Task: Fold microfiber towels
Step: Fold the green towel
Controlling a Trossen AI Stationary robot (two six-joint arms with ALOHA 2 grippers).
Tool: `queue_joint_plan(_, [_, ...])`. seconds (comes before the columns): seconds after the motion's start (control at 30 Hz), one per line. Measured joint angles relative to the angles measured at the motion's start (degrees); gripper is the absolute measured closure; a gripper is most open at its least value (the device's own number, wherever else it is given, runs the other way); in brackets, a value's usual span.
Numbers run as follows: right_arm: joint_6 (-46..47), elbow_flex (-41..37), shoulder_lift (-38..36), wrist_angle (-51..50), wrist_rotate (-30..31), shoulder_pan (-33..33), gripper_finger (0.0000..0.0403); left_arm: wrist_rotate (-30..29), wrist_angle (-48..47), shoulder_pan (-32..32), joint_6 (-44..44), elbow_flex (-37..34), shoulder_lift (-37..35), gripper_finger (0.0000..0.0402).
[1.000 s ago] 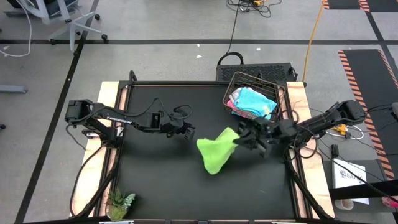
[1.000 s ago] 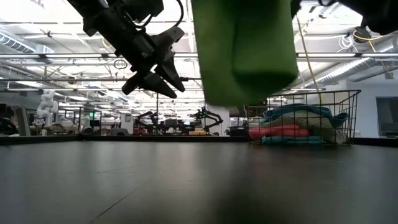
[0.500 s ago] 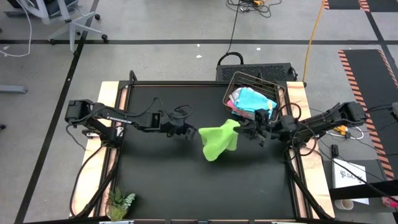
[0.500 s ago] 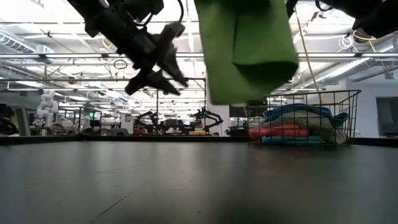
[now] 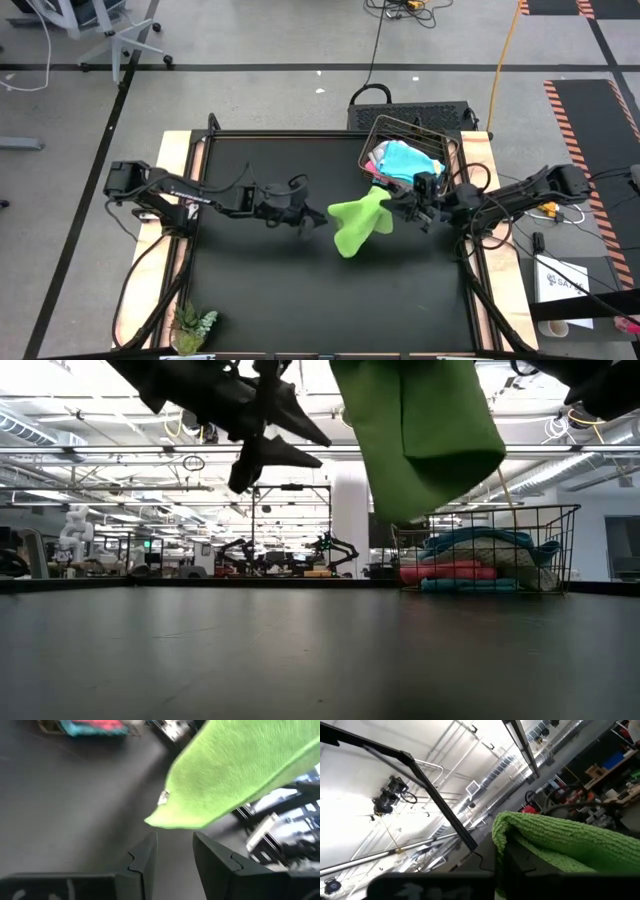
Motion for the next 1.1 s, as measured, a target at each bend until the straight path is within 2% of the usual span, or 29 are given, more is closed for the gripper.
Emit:
queue_joint_plan(0.23, [-1.2,0.0,-0.9,0.0,1.7,-0.2,0.0403,-3.1,4.2,-2.9,0.7,0.0,0.0,0.0267])
queue_joint_plan(0.53, [-0.6,0.0,-0.9,0.2,1.7,-2.6,0.0403,-3.8,5.5,-3.3,2.0,0.0,1.2,0.0206])
queue_joint_plan(0.67, [-0.5,0.0,-0.9,0.7,1.7,-2.9,0.0403,-6.7,6.2,-3.3,2.4,0.1,2.9,0.0188])
queue_joint_plan(0.83, [-0.5,0.0,-0.9,1.0,1.7,-2.9,0.0403,-10.8,9.0,-2.8,6.3,0.0,4.7,0.0187])
queue_joint_plan(1.1, [-0.5,0.0,-0.9,1.1,1.7,-2.9,0.0403,-8.5,14.6,-1.2,9.0,0.2,6.3,0.0187])
